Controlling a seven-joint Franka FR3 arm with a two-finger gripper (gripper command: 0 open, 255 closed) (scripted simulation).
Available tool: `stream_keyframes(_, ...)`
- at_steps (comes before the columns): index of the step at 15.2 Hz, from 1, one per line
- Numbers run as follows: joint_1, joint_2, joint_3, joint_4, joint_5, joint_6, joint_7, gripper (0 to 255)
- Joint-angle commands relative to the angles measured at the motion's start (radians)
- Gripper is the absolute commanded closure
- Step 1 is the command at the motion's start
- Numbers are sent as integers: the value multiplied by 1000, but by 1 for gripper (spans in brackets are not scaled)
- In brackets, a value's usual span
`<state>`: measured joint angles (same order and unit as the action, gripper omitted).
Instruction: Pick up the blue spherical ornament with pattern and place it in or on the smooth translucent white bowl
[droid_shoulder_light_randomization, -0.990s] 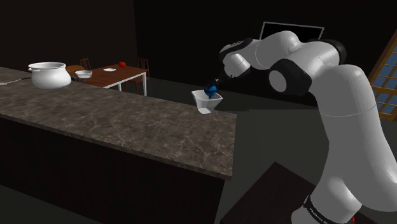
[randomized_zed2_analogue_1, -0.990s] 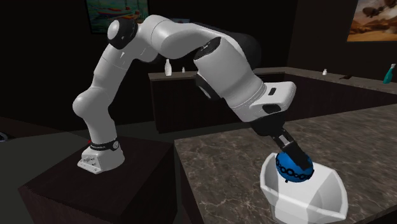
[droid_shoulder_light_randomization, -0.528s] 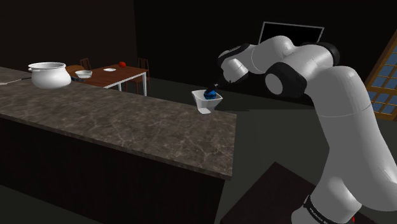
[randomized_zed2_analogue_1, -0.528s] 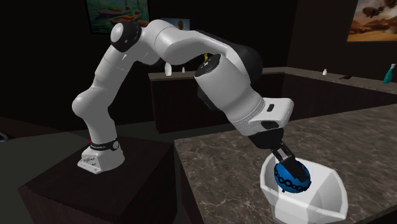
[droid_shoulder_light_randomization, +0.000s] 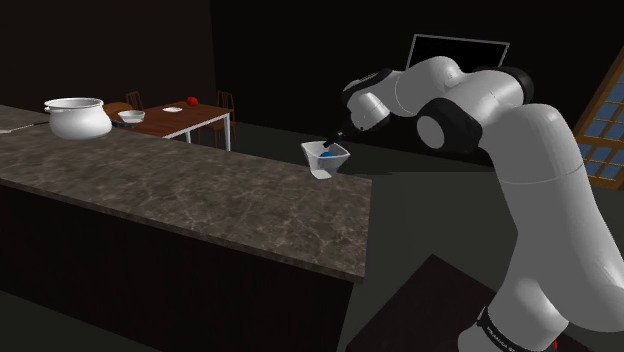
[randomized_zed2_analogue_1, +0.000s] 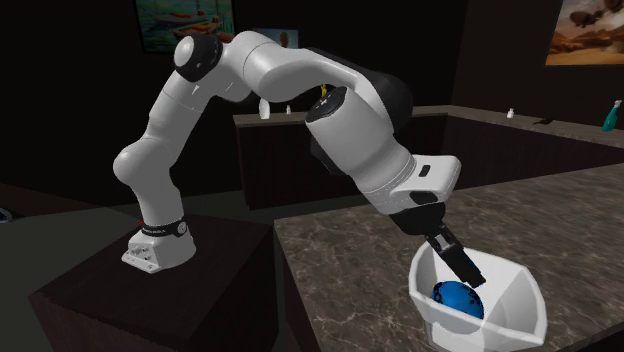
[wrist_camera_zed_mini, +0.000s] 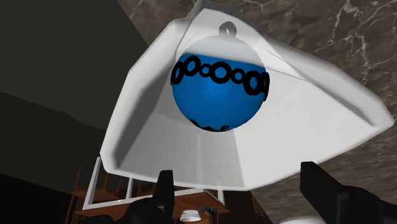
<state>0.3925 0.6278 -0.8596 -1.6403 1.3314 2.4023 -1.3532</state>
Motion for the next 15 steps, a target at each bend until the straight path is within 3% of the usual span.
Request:
stream_keyframes(1,0,0,0,0,0,0,0,0)
stream_keyframes(4,0,0,0,0,0,0,0,0)
stream_keyframes(8,73,-130,-73,-102,-87,-5,12,0)
stream_keyframes(15,73,-130,-73,-102,-87,-5,12,0)
